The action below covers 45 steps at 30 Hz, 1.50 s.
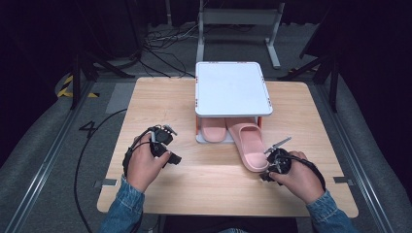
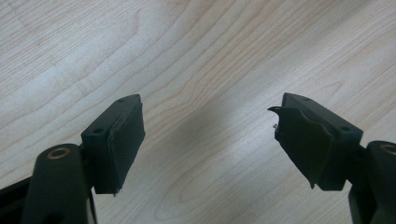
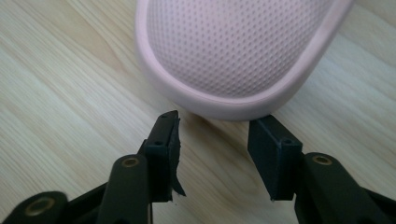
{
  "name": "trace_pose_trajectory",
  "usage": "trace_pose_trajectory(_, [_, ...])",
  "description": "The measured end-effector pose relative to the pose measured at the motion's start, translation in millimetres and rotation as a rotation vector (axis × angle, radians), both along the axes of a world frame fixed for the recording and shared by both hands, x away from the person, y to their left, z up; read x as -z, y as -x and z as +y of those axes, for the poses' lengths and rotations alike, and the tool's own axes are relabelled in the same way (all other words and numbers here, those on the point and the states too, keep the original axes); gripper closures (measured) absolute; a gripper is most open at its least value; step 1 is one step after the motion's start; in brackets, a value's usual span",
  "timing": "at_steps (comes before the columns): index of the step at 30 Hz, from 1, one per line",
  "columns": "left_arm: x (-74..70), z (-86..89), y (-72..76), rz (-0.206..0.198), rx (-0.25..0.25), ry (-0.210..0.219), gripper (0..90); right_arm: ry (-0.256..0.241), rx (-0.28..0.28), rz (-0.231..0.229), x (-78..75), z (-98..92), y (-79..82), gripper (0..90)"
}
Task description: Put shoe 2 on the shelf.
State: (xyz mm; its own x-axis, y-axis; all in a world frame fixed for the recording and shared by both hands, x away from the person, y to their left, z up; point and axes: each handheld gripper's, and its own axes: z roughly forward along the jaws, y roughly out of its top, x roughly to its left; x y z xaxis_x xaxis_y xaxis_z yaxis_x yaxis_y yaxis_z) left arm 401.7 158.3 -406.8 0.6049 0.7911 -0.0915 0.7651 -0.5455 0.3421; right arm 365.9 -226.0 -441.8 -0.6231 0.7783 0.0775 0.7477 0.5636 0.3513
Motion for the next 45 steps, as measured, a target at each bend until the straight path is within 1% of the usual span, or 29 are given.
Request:
trace_pose_trajectory(3, [-0.7,3.2,2.2,-0.002,-0.014,0.005,23.7,-0.021,0.012,-0.017,-3.6,10.3,-3.3,53.4])
trace_pose_trajectory(5, [-0.5,4.6,2.6,-0.005,-0.012,0.004,23.7,-0.028,0.018,-0.021,-5.6,14.5,-6.2,53.2])
trace_pose_trajectory(7, [-0.1,5.4,3.2,-0.002,-0.016,0.004,23.6,-0.032,0.036,-0.035,-7.3,18.4,-10.2,53.9])
trace_pose_trajectory(10, [-0.6,6.2,3.5,-0.003,-0.017,0.002,23.6,-0.040,0.046,-0.047,-8.5,21.9,-16.0,54.4])
trace_pose_trajectory(11, [-1.1,6.4,3.5,-0.009,-0.018,-0.005,23.6,-0.043,0.053,-0.050,-8.6,23.2,-18.4,54.9])
trace_pose_trajectory(12, [-1.1,6.4,3.5,-0.009,-0.018,-0.005,23.6,-0.043,0.053,-0.050,-8.6,23.2,-18.4,54.9])
trace_pose_trajectory(13, [-0.8,6.0,3.8,-0.003,-0.022,0.005,23.6,-0.043,0.050,-0.051,-8.4,23.8,-21.5,55.0])
trace_pose_trajectory(14, [-1.0,6.3,3.5,-0.009,-0.018,-0.004,23.6,-0.049,0.061,-0.054,-7.9,25.3,-25.4,55.3])
trace_pose_trajectory(16, [0.0,5.7,3.3,0.000,-0.018,0.006,23.5,-0.045,0.069,-0.075,-6.5,26.6,-33.9,55.8])
trace_pose_trajectory(20, [0.9,5.9,2.6,0.002,-0.017,0.003,23.6,-0.052,0.091,-0.108,-3.6,30.1,-47.2,57.8])
trace_pose_trajectory(25, [1.2,7.2,2.4,0.004,-0.017,0.007,23.7,-0.051,0.121,-0.125,-0.1,30.8,-59.0,58.9])
trace_pose_trajectory(26, [1.3,7.3,2.4,0.005,-0.016,0.006,23.7,-0.050,0.131,-0.132,0.8,30.8,-61.7,59.7])
trace_pose_trajectory(27, [1.3,7.6,2.5,-0.001,-0.016,-0.004,23.7,-0.052,0.133,-0.135,1.4,31.1,-63.6,60.0])
trace_pose_trajectory(28, [1.8,7.7,2.8,0.000,-0.016,-0.002,23.7,-0.055,0.137,-0.140,2.2,32.3,-65.7,60.2])
trace_pose_trajectory(29, [2.7,8.0,3.3,0.005,-0.020,0.009,23.7,-0.057,0.136,-0.143,2.7,33.3,-67.2,60.8])
trace_pose_trajectory(31, [2.8,9.3,4.6,0.006,-0.028,0.007,23.7,-0.064,0.146,-0.152,2.7,35.8,-70.2,62.8])
trace_pose_trajectory(32, [2.9,10.1,5.0,0.008,-0.028,0.009,23.7,-0.069,0.151,-0.147,2.6,36.8,-71.5,63.1])
trace_pose_trajectory(33, [2.1,11.7,5.5,0.001,-0.030,-0.002,23.7,-0.066,0.142,-0.156,2.9,37.0,-73.2,63.2])
trace_pose_trajectory(34, [2.2,12.2,6.2,0.006,-0.034,0.007,23.6,-0.065,0.146,-0.154,3.0,38.6,-74.7,63.3])
trace_pose_trajectory(36, [2.0,14.1,7.2,0.003,-0.039,0.009,23.7,-0.057,0.135,-0.165,3.6,39.9,-77.2,63.3])
trace_pose_trajectory(37, [2.2,15.3,8.1,0.010,-0.046,0.013,23.6,-0.053,0.137,-0.168,3.8,40.4,-78.1,63.3])
trace_pose_trajectory(41, [3.0,16.3,9.1,0.006,-0.050,0.015,23.6,-0.037,0.148,-0.186,3.3,41.1,-83.3,62.8])
trace_pose_trajectory(43, [2.8,16.2,9.1,0.006,-0.050,0.015,23.6,-0.041,0.155,-0.189,4.1,40.5,-84.4,61.0])
trace_pose_trajectory(45, [2.5,15.6,8.6,0.009,-0.050,0.013,23.6,-0.048,0.160,-0.189,5.0,39.4,-85.0,61.2])
